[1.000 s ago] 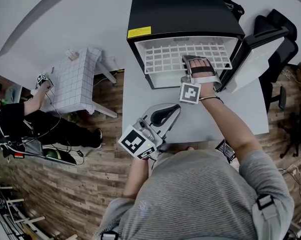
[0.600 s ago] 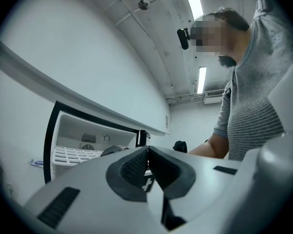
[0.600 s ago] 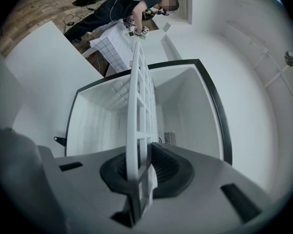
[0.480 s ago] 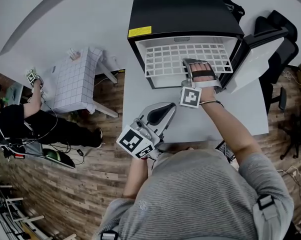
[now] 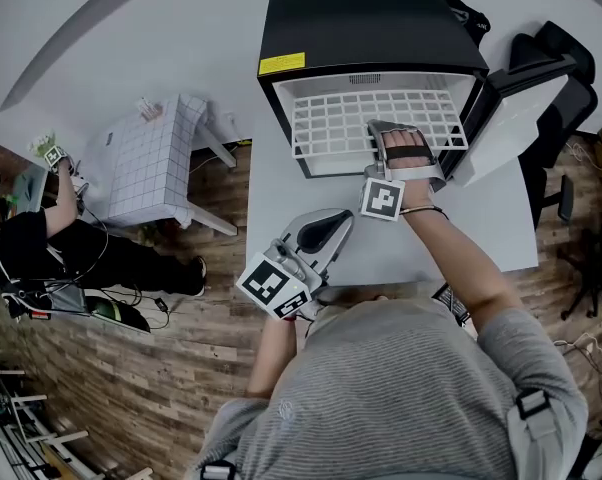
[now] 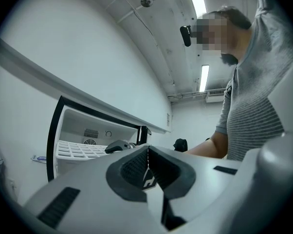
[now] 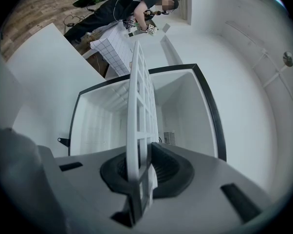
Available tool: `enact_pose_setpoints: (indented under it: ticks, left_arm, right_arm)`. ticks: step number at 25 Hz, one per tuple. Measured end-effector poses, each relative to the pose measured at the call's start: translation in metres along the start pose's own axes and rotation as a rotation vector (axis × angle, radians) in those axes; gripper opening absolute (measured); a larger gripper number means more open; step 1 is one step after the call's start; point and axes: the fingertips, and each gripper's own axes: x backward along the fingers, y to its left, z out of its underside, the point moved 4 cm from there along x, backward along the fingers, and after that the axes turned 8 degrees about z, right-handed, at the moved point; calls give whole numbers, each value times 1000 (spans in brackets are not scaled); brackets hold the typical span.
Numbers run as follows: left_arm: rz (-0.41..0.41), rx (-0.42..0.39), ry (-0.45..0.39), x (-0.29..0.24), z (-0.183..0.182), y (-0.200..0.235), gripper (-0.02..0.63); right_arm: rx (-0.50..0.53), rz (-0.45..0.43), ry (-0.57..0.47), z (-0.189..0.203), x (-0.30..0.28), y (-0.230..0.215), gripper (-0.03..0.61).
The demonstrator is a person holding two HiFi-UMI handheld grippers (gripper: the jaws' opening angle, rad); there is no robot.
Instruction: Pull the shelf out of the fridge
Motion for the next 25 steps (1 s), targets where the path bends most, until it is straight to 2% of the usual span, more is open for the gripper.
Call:
enact_pose_setpoints:
  ticks: [19, 22, 25]
  left_arm:
    - [17, 6, -2, 2, 4, -5, 11]
    - [11, 5, -1, 4, 4, -5, 12]
    - [6, -2, 8, 4, 5, -4, 12]
  right_arm:
    - [-43, -3, -7, -1, 41, -7, 35]
    - [-100, -22, -30, -3, 57, -8, 34]
    - [-214, -52, -29, 3, 66, -11, 35]
